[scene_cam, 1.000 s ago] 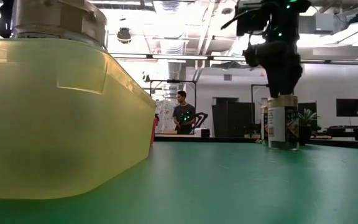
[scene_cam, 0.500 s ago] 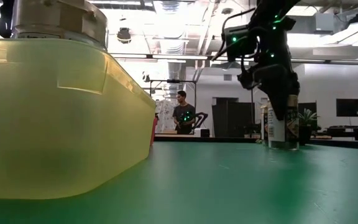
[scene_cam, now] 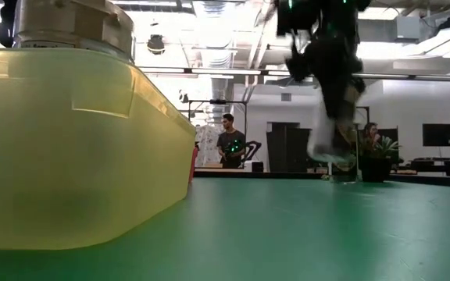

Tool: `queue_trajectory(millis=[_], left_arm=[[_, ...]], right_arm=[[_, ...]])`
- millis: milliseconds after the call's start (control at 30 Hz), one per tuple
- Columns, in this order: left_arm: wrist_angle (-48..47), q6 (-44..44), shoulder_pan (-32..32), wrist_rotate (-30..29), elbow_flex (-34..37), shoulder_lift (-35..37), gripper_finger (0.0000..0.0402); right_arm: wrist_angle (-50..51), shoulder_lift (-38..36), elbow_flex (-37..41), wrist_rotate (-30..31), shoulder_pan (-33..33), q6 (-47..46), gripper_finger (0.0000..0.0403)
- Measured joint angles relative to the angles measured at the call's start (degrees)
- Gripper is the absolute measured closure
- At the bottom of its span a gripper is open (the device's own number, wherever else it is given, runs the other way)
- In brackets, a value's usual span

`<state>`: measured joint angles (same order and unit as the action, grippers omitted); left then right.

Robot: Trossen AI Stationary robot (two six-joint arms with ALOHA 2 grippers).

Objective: Sort spices by type
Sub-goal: Put the bottom gold seasoning bottle into the yellow bin

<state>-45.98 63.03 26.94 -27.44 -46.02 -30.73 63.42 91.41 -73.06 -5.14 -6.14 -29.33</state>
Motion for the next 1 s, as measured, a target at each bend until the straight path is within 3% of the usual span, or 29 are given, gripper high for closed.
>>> queue_trajectory(millis=[233,467,767,1000], left_arm=[[0.01,-1.16,0.00,0.00,0.00,0.00,0.0209],[0.04,-2.94,0.00,0.00,0.00,-0.01,0.0209],[0.00,-2.48,0.00,1.66,0.00,0.01,0.0209],[0.03,-2.34,0.00,1.64,0.00,-0.01,0.0209]], right_arm=[[-6.65,3.28,-10.67,0.71,11.02,-3.65,0.0099],[-3.72,16.70,-26.98,1.19,18.13,-4.20,0.0099],[1.97,32.70,-53.24,3.86,21.62,-0.56,0.0099],[-1.83,41.43,-61.33,3.99,21.34,1.57,0.0099]])
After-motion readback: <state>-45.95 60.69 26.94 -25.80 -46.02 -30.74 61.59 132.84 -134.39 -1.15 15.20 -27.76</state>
